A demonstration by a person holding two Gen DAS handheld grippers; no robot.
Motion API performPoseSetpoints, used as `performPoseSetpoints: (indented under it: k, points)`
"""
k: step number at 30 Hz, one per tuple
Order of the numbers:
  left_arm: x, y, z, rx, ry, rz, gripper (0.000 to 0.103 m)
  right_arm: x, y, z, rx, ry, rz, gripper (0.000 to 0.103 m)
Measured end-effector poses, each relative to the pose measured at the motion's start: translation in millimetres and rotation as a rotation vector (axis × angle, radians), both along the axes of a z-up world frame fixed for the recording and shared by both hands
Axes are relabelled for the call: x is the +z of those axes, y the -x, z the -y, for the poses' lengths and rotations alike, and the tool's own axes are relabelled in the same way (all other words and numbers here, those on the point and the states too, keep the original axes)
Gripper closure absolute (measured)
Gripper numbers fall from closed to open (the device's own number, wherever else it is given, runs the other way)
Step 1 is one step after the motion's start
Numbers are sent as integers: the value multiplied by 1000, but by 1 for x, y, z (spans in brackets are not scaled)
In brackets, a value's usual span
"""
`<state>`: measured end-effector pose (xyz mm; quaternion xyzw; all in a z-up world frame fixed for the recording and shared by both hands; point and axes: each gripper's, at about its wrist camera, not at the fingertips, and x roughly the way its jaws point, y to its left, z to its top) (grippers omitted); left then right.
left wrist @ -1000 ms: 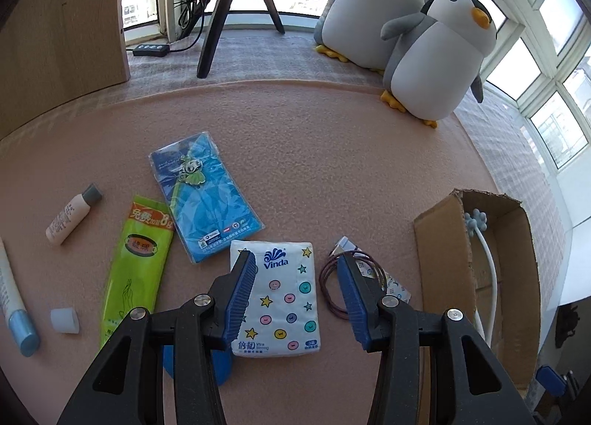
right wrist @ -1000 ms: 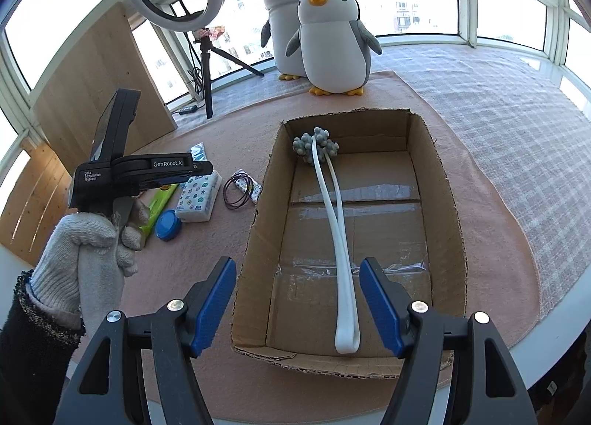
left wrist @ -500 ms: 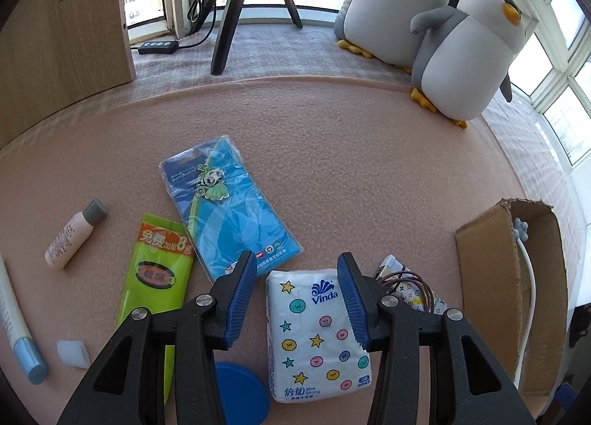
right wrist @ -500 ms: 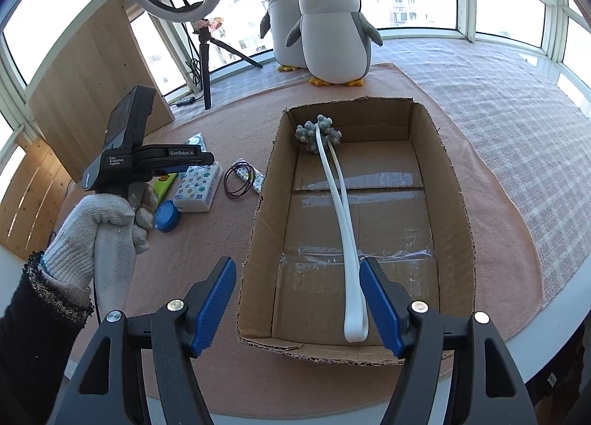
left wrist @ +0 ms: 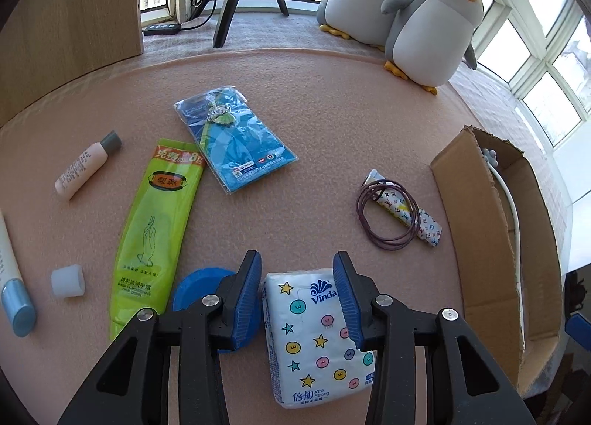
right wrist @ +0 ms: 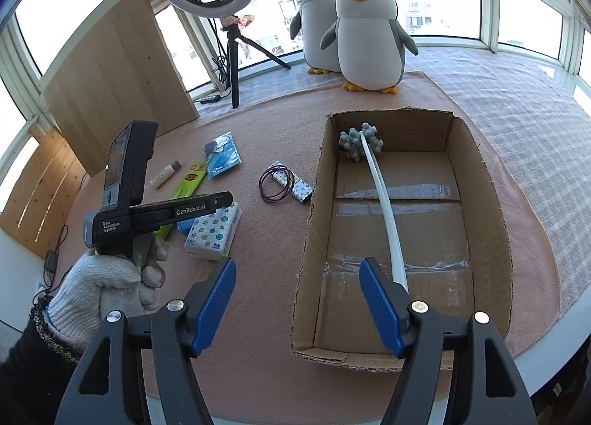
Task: Organize objects
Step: 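Move the right tool back toward the Vinda tissue pack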
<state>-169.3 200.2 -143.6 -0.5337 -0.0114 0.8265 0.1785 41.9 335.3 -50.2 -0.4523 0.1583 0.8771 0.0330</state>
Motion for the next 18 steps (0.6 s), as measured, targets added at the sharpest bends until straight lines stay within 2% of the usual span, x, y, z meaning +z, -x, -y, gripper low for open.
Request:
performPoseSetpoints:
  k: [7,13,18]
  points:
    - [1,-46,24,-6,-35,13,59,-3,12,28,63,23,0,37]
    - [20,-78,56,1,-50,-28,57,-7,25,50,117,72,16,37]
    - [17,-96,89,6,-104,17,56,-17,37,69,157,94,56,37]
